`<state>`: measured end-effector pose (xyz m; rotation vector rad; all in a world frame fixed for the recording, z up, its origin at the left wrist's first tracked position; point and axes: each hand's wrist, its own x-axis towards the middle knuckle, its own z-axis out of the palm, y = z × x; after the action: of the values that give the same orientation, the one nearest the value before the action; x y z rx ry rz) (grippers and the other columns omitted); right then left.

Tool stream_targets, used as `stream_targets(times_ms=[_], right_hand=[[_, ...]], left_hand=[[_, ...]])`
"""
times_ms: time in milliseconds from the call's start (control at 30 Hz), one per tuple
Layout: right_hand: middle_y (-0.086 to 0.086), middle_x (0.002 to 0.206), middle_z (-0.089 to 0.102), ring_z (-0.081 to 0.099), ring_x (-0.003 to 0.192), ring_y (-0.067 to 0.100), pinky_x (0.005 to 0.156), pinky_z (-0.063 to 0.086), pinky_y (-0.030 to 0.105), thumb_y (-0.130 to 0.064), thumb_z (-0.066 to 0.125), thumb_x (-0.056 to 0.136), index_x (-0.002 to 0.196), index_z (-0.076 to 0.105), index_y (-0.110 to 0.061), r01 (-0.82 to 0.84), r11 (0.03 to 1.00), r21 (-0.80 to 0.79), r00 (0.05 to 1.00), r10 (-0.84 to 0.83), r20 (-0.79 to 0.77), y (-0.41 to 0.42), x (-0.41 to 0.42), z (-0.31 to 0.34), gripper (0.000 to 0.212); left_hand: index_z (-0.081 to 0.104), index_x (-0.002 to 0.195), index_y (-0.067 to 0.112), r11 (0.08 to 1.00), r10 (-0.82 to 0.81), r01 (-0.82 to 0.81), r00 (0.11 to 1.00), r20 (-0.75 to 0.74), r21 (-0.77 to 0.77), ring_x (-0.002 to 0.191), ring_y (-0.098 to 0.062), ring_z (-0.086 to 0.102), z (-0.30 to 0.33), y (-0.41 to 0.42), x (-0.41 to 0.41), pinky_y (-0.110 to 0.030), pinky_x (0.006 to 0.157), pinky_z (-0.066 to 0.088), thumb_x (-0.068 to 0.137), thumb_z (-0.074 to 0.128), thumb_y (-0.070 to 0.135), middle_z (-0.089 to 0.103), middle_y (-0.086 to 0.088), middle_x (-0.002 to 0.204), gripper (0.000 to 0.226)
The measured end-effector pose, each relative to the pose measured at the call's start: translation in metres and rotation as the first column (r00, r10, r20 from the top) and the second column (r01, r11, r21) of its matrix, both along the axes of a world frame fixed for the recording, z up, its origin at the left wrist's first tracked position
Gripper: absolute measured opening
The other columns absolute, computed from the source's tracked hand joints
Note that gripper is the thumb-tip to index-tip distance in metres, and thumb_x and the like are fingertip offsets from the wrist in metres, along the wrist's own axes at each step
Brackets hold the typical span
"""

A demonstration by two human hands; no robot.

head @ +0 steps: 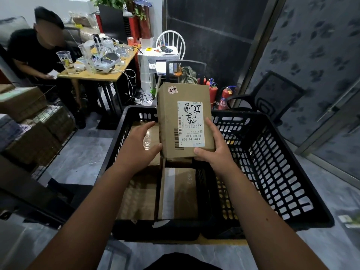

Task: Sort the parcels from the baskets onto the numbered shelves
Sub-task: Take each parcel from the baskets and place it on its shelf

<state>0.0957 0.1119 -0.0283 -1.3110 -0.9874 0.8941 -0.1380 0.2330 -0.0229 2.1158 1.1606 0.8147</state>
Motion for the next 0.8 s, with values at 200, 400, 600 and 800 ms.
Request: stream_targets(times_ms=[200,400,600,800], right_hand=[[-0.013,0.152,0.051,0.058,0.132,0.006,0.103,0.058,0.040,0.007,0.078,0.084,0.150,0.045,-0.052,0.008,1.000,0.026,0.999,-0.009,0.038,0.005,-0.010,-0.003,0.095],[-0.011,0.156,0.047,0.056,0.134,0.006,0.099,0.058,0.031,0.004,0.079,0.085,0.154,0.042,-0.048,-0.091,0.995,0.026,0.994,0.089,0.062,0.013,-0.012,-0.007,0.095],[-0.014,0.150,0.050,0.058,0.131,0.007,0.097,0.058,0.031,0.003,0.079,0.086,0.157,0.040,-0.044,-0.307,0.951,0.029,0.949,0.304,0.080,0.028,-0.004,-0.009,0.093],[-0.008,0.154,0.050,0.056,0.134,0.009,0.110,0.052,0.045,-0.010,0.076,0.088,0.154,0.042,-0.050,-0.531,0.846,0.045,0.847,0.529,0.045,0.026,-0.005,-0.008,0.084]], left_hand=[[0.045,0.155,0.027,0.993,0.095,-0.092,0.995,-0.040,0.073,0.137,-0.020,0.049,0.003,-0.002,-0.010,-0.042,0.111,0.046,0.089,0.081,0.038,0.049,-0.001,0.151,0.076],[0.046,0.154,0.026,0.976,0.194,-0.181,0.975,-0.106,0.124,0.138,-0.020,0.047,0.006,-0.012,-0.018,-0.038,0.111,0.041,0.088,0.082,0.038,0.050,-0.002,0.150,0.077],[0.048,0.153,0.022,0.925,0.372,-0.357,0.921,-0.114,0.131,0.136,-0.021,0.049,0.005,-0.049,-0.028,-0.040,0.113,0.043,0.088,0.081,0.039,0.053,-0.005,0.148,0.074],[0.052,0.151,0.024,0.786,0.618,-0.609,0.777,-0.118,0.109,0.137,-0.022,0.048,0.012,-0.120,-0.033,-0.038,0.112,0.039,0.086,0.084,0.041,0.053,-0.003,0.148,0.074]])
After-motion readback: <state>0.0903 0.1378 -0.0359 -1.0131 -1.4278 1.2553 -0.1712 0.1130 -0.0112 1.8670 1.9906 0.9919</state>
